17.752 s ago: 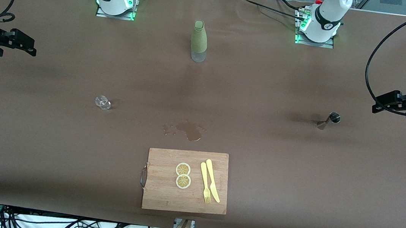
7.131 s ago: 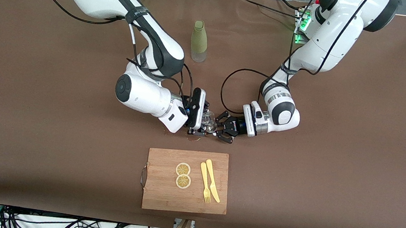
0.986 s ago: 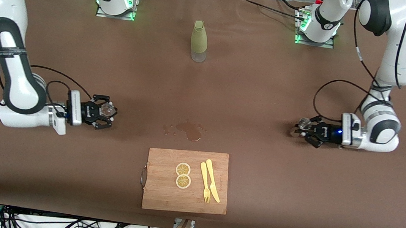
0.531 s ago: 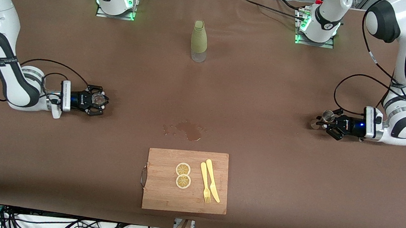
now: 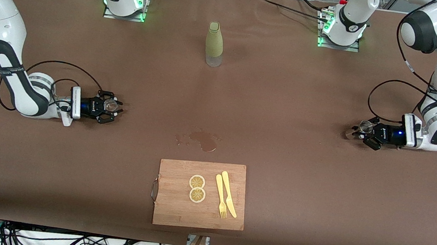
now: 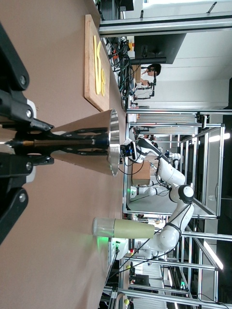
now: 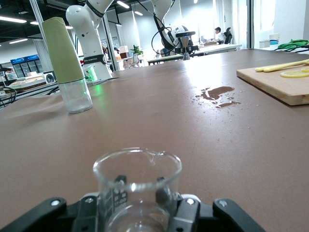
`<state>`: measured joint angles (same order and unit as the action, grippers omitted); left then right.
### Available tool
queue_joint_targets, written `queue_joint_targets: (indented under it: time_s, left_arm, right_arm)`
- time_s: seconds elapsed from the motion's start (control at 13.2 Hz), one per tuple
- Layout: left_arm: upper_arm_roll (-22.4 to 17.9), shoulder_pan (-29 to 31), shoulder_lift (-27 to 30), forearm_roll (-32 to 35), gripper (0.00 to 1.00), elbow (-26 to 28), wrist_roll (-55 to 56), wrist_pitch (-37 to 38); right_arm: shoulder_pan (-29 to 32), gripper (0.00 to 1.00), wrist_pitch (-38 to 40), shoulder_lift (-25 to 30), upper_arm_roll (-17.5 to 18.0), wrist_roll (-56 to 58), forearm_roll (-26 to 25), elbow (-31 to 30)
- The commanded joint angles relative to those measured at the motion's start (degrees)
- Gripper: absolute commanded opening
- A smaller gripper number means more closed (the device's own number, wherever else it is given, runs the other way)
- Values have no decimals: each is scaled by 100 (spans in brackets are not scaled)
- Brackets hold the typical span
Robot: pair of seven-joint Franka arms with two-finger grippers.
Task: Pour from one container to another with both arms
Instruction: 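Set down the cup with the right gripper while the left gripper sets the jigger down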
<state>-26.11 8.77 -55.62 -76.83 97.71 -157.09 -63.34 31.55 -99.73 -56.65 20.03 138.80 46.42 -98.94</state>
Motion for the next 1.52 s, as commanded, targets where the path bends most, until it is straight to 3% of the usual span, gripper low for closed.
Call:
queue_joint_targets:
  time_s: [0.0,0.23,0.53,0.99,1.06,1.14,1.44]
  left_arm:
    - [1,63,-247,-33,0,-261,-813,243]
    - [-8,64,-450,-227,0,-270,-1068,226]
    - [-8,55,-546,-227,0,-270,-1122,155]
    - [-17,11,-582,-165,1,-261,-1096,-407]
    - [-17,2,-582,-165,23,-261,-1096,-486]
    - [-8,-6,-582,-165,99,-261,-1096,-599]
    - [-8,-33,-372,175,100,-392,-194,-1169]
  right_arm:
    - [17,100,59,57,36,-2,51,15]
    - [158,100,103,128,19,-98,-27,76]
    - [176,100,200,460,-324,-396,-89,86]
    - [167,100,348,1436,-412,-2573,-1019,357]
    - [141,100,358,1672,-404,-3038,-1256,401]
    - [114,100,358,1979,-395,-3600,-1415,402]
    - [-158,100,463,3183,-377,-6017,-2275,393]
